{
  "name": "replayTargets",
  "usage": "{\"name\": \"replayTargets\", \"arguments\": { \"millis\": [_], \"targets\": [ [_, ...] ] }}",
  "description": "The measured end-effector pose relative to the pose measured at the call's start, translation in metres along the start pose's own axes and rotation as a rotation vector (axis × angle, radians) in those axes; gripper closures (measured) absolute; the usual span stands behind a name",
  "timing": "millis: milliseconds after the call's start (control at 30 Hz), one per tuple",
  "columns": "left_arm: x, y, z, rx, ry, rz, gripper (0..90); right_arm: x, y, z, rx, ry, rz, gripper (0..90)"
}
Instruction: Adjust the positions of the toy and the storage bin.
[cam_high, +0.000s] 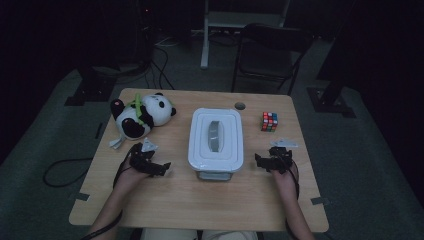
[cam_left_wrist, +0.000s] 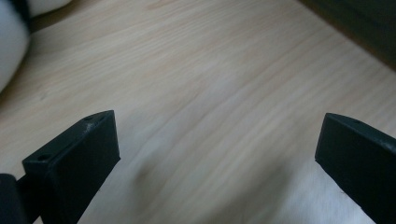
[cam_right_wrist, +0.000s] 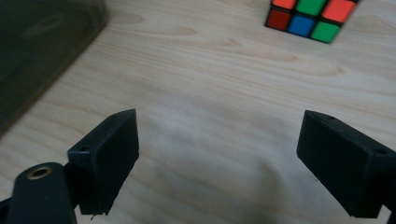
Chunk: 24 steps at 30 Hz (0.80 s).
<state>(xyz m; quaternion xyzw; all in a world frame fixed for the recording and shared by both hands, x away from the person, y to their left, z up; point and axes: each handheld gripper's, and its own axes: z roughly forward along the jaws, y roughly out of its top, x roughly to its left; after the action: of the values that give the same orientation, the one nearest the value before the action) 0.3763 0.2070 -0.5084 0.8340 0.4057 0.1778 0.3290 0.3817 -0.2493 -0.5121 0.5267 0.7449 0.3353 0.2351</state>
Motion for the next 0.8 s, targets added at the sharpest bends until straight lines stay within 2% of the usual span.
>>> {"name": "replayTargets", "arguments": {
  "millis": [67,367,433,533,600,800],
  "targets": [
    [-0.003,0.01,0.007,0.009,-0.004,0.026,0.5,0.003,0.004,0.003,-0.008,0.012,-0.005,12.7],
    [-0.006,0.051,0.034,-0.011,-0.028,0.049,0.5,0.016,0.021,0.022,-0.011,0.05,-0.02,12.7],
    [-0.005,0.06,0.04,-0.014,-0.037,0.039,0.5,0.018,0.024,0.026,-0.014,0.057,-0.021,13.4],
    [-0.005,0.072,0.047,-0.02,-0.031,0.054,0.5,0.022,0.029,0.032,-0.009,0.062,-0.03,13.4],
    [-0.005,0.077,0.049,-0.016,-0.033,0.068,0.5,0.024,0.032,0.035,-0.009,0.072,-0.034,13.3],
    [-0.006,0.085,0.054,-0.022,-0.055,0.065,0.5,0.03,0.039,0.037,-0.026,0.097,-0.039,13.3]
  ]
}}
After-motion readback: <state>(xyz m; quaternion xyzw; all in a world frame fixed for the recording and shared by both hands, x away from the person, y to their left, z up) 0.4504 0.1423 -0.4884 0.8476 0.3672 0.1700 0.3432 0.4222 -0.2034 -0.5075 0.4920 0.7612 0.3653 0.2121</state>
